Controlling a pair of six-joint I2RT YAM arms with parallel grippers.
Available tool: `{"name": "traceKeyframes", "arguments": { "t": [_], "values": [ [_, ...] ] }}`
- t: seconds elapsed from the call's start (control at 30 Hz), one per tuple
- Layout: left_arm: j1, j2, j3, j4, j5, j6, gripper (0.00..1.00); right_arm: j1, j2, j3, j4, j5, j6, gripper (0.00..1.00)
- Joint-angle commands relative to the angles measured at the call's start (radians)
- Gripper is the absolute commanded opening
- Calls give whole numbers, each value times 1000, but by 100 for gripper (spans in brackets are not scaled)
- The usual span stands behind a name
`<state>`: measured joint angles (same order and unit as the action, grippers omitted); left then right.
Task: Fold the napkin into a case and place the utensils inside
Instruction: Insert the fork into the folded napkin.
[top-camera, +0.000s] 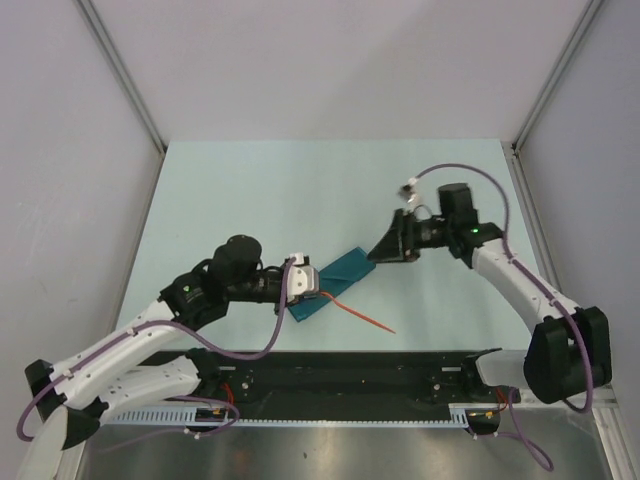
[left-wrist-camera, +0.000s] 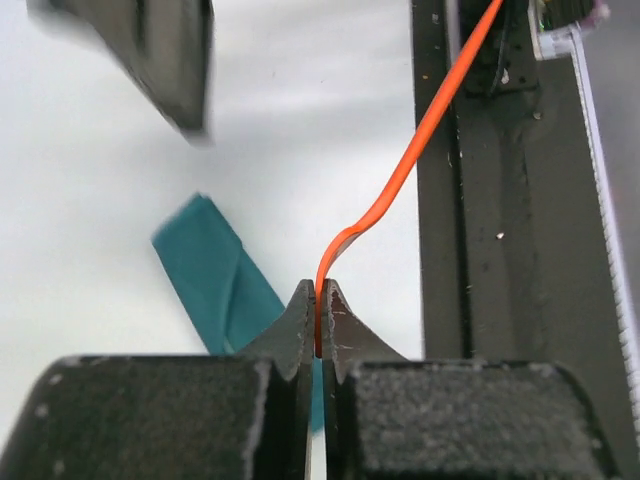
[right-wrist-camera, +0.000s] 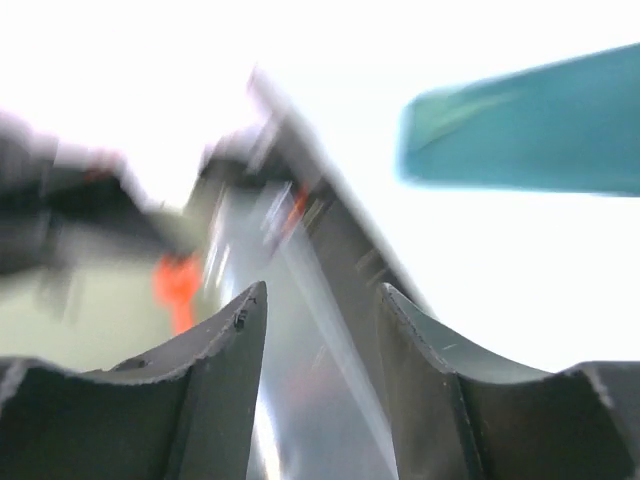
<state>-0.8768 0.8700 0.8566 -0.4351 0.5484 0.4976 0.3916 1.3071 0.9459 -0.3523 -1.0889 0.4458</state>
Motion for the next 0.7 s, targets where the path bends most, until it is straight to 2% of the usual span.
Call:
{"name": "traceKeyframes", "arguments": {
  "t": [0.0, 0.07, 0.1, 0.2, 0.27, 0.37, 0.53, 0.67],
  "values": [
    [-2, -26, 1, -20, -125, -395, 0, -252, -100, 8, -42, 338, 13, 53],
    [-1, -6, -13, -34, -131, -489, 0, -324, -117, 19, -68, 487, -2, 58],
    [1, 9, -25, -40, -136, -599, 0, -342, -123, 21, -70, 565, -7, 59],
    [33, 105, -37, -97, -154, -819, 0, -372, -118, 21, -54, 619, -10, 60],
    [100, 164, -60, -106, -89, -961, 0, -359, -103, 2, -31, 624, -1, 59],
    [189, 134, -168, -38, -13, -1152, 0, -311, -56, -15, -1, 638, -8, 58],
    [306, 29, -269, -39, -61, -1346, 1, -246, 44, -15, 21, 695, -35, 58],
    [384, -17, -379, -45, -13, -1513, 0, -205, 121, -6, 53, 696, -32, 58]
  ]
}}
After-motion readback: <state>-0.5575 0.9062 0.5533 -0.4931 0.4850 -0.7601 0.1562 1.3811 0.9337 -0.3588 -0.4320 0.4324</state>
